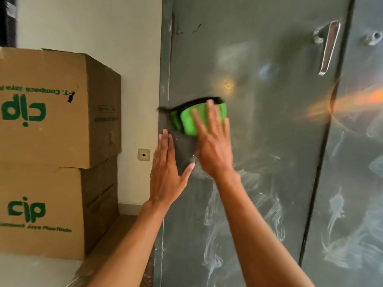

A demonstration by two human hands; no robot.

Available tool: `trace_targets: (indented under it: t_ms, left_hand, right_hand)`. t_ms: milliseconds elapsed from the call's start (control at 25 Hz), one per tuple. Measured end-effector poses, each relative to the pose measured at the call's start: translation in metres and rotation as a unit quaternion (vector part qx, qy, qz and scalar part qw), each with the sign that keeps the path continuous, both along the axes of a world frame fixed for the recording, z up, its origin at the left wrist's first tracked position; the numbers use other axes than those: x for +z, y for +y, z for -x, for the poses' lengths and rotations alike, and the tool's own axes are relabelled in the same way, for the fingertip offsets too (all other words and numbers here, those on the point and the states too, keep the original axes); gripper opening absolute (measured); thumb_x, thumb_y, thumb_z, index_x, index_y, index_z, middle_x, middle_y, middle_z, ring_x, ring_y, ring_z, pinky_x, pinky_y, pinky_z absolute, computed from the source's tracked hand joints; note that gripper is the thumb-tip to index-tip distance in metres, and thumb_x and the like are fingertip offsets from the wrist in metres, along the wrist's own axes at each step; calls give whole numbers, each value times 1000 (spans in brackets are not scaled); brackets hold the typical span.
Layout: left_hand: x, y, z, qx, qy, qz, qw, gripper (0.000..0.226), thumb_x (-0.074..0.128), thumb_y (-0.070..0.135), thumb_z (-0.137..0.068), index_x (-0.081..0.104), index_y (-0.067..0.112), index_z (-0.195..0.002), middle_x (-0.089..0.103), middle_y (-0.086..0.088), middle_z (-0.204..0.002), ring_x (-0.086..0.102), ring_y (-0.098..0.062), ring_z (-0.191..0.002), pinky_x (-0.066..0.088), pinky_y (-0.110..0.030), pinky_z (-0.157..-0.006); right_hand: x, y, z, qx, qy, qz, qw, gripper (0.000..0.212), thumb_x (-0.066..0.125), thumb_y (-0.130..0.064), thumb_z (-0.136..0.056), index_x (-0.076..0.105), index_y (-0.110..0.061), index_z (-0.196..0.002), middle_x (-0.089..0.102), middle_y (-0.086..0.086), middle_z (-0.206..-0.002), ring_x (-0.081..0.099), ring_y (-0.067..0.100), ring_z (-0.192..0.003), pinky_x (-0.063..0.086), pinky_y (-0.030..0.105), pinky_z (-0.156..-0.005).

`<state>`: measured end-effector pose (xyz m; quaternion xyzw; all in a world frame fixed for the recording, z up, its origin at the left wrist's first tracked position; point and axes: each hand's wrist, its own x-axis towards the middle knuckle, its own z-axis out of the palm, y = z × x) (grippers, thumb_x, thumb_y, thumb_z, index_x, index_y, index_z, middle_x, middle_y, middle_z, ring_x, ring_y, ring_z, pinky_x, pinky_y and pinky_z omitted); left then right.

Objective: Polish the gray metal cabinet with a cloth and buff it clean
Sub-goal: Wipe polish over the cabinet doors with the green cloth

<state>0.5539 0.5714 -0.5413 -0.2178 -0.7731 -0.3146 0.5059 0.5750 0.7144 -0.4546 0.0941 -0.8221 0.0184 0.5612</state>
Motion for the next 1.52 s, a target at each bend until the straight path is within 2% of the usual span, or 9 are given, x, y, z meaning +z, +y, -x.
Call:
trace_targets:
  t_ms: [120, 320, 440, 760, 1000, 1120, 1320, 1440, 1520]
  left_hand:
    - [0, -12, 1, -66, 11, -1, 998, 81, 59, 36, -103, 13, 7, -163, 1, -3, -173, 2, -16, -159, 20, -43, -128]
    - [-10, -17, -1, -158, 40, -132, 978, 58, 46, 9, -101, 33, -5, -155, 31, -17, -164, 28, -24, -154, 29, -42, -125]
    - [-23, -20, -1, -161, 16, -129, 978, 58, 47, 11, -99, 37, -3, -154, 37, -16, -161, 34, -23, -152, 33, -44, -122]
    - [-20, -12, 2, -128, 13, -119, 985, 64, 46, 19, -102, 25, 4, -160, 14, -2, -172, 15, -12, -158, 23, -30, -126]
    - [-28, -16, 7, -125, 9, -123, 985, 54, 42, 22, -105, 39, 4, -155, 34, -7, -164, 34, -19, -152, 35, -34, -121]
    - [-27, -17, 5, -102, 15, -103, 989, 57, 38, 25, -104, 35, 3, -157, 27, -8, -167, 24, -16, -156, 28, -32, -124]
    - [-14, -15, 3, -98, 41, -87, 991, 55, 37, 9, -105, 29, 4, -159, 20, -5, -170, 18, -16, -157, 29, -33, -124]
    - [-28, -24, 11, -69, 46, -72, 994, 52, 41, 1, -97, 48, -2, -149, 42, -15, -159, 43, -27, -146, 41, -32, -116]
    - [-47, -36, 11, -29, 73, -30, 996, 37, 47, 1, -90, 69, -3, -120, 65, -19, -128, 66, -34, -114, 60, -43, -90]
  right_hand:
    - [19, 23, -3, -27, 8, 160, 987, 87, 55, -13, -87, 15, -26, -163, -8, 17, -169, -8, 34, -156, 3, 57, -125]
    - [-24, -52, 4, 24, -42, -82, 996, 96, 62, -29, -80, 14, -28, -163, -12, 15, -169, -13, 30, -156, -2, 55, -125]
    - [-44, -49, 2, 19, -59, -104, 993, 95, 64, -30, -81, 17, -25, -163, -5, 14, -170, -8, 28, -157, -1, 51, -127]
    - [130, -94, 22, -11, -2, -61, 998, 70, 42, -23, -98, 15, -28, -163, -8, 16, -169, -9, 33, -156, -2, 54, -126]
    - [-14, -58, 9, 12, -35, -210, 977, 75, 47, -28, -94, 16, -27, -163, -6, 10, -170, -8, 26, -157, 3, 52, -127]
    - [25, -43, 13, 17, -28, -247, 968, 68, 39, -29, -97, 20, -28, -162, 1, 10, -171, -2, 25, -157, 6, 52, -127]
    - [83, -49, 20, 1, 13, -88, 996, 66, 44, -30, -101, 18, -30, -162, -2, 10, -171, -4, 27, -157, 1, 50, -127]
    - [9, -44, 13, 24, 0, -141, 990, 72, 48, -25, -96, 19, -28, -162, -1, 13, -170, -3, 28, -157, 4, 53, -127]
    - [-66, -27, 2, 8, -33, -176, 984, 79, 52, -20, -95, 14, -26, -163, -3, 12, -170, -5, 26, -157, 4, 52, -127]
